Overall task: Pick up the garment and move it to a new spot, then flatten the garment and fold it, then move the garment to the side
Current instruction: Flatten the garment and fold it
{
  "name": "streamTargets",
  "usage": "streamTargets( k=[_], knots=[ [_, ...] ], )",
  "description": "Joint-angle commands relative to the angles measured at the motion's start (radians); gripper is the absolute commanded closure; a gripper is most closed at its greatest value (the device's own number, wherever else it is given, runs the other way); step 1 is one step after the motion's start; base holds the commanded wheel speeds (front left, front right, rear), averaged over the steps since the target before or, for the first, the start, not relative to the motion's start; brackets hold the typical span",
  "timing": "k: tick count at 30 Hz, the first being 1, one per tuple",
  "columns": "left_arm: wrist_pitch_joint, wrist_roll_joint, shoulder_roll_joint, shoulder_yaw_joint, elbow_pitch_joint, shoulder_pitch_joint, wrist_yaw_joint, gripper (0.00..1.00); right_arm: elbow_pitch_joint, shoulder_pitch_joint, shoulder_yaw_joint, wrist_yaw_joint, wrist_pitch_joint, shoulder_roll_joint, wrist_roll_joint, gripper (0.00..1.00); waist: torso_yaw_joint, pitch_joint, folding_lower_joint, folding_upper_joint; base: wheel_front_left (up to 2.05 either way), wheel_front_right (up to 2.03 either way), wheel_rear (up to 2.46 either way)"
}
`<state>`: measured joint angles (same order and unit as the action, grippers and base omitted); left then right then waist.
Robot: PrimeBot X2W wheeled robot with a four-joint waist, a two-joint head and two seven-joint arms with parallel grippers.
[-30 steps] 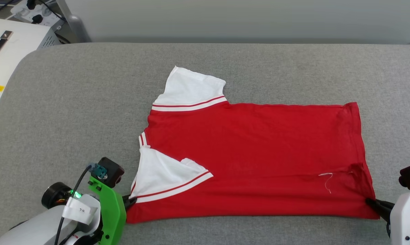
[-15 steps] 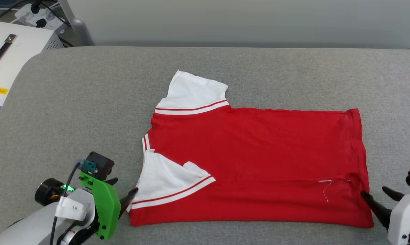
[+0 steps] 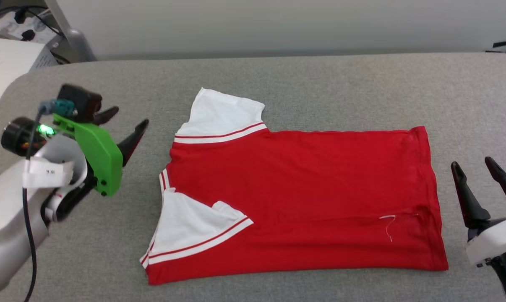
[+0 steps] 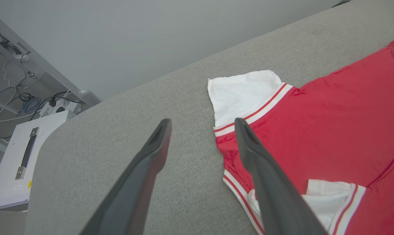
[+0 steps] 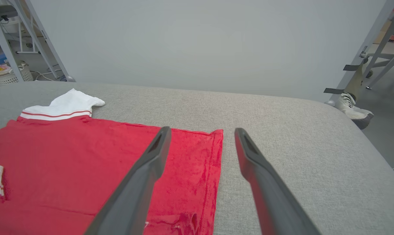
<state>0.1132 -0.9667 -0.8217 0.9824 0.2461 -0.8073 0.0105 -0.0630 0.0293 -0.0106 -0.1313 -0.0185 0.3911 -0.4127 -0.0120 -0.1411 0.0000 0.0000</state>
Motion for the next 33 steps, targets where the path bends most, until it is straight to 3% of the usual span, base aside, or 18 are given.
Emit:
streamTargets(
  k=[1,7,17,24,33],
  knots=[
    [0.008,-0.004,0.014,-0.013,0.020,-0.044,-0.019,0.00,-0.026,0.018,0.001,0.001,0.004,-0.016,0.017,0.00,-0.038,-0.049,0.0000,0.0000,0.00,0.00,0.00],
    [0.109,-0.034,0.061,-0.035,0.139,-0.218,-0.093,0.00,-0.136,0.047,-0.033,0.001,-0.023,-0.055,0.057,0.00,-0.090,-0.156,0.0000,0.0000,0.00,0.00,0.00],
    [0.500,-0.125,0.180,0.013,0.388,-0.501,-0.134,0.00,-0.165,0.180,-0.135,0.001,0.003,-0.056,0.056,0.00,-0.175,-0.350,0.0000,0.0000,0.00,0.00,0.00],
    [0.603,-0.103,0.198,0.052,0.483,-0.603,-0.138,0.00,-0.124,0.258,-0.191,0.001,0.031,-0.056,0.049,0.00,-0.222,-0.427,0.0000,0.0000,0.00,0.00,0.00],
    [0.671,-0.101,0.203,0.117,0.540,-0.589,-0.141,0.00,-0.078,0.293,-0.213,0.001,0.068,-0.047,0.035,0.00,-0.238,-0.455,0.0000,0.0000,0.00,0.00,0.00]
  ],
)
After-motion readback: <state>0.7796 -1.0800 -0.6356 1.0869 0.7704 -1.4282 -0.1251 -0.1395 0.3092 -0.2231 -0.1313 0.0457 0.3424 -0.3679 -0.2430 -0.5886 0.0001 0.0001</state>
